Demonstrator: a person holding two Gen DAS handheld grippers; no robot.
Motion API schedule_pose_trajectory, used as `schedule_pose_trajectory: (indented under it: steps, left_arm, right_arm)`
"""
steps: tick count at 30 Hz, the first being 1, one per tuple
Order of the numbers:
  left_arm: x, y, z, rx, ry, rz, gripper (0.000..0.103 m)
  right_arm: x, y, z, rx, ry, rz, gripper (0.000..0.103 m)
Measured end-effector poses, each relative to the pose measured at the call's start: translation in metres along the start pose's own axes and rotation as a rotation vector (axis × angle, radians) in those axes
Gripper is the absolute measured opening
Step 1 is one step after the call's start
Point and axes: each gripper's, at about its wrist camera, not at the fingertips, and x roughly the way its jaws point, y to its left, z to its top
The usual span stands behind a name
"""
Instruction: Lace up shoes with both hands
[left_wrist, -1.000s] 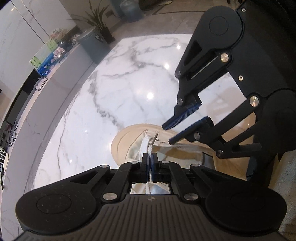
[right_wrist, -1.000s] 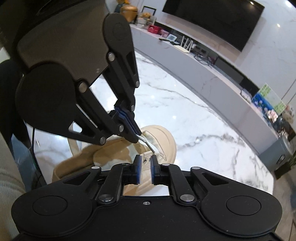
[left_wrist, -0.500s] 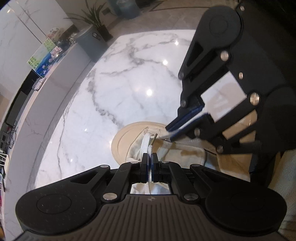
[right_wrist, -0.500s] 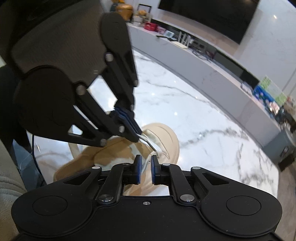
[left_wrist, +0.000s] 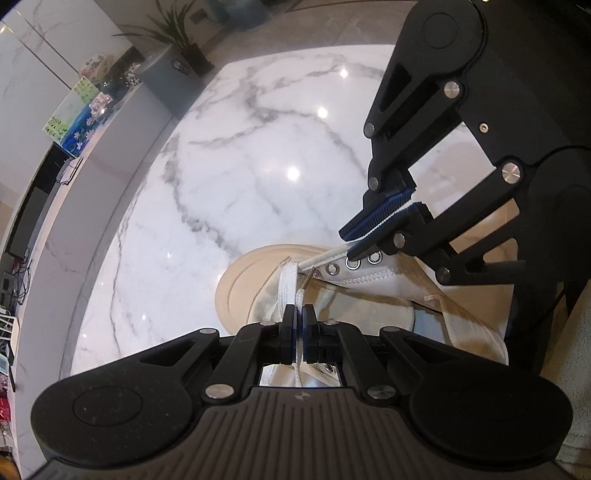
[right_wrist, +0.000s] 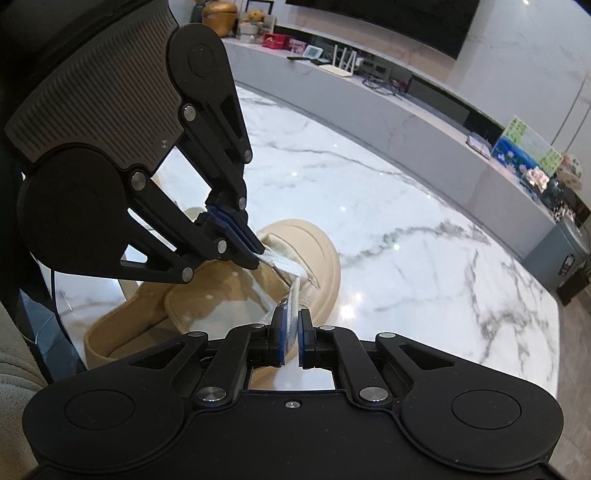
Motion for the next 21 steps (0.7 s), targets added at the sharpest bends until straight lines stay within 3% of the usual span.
schedule_pose_trajectory:
  steps: [21]
  left_arm:
    - [0.0081,0.0007,0.0057,0.005,0.044,0.015,0.002]
  right_arm:
    - [-0.0038,0.0003,-0.0049,-0.002,-0.014,0.005,0.004]
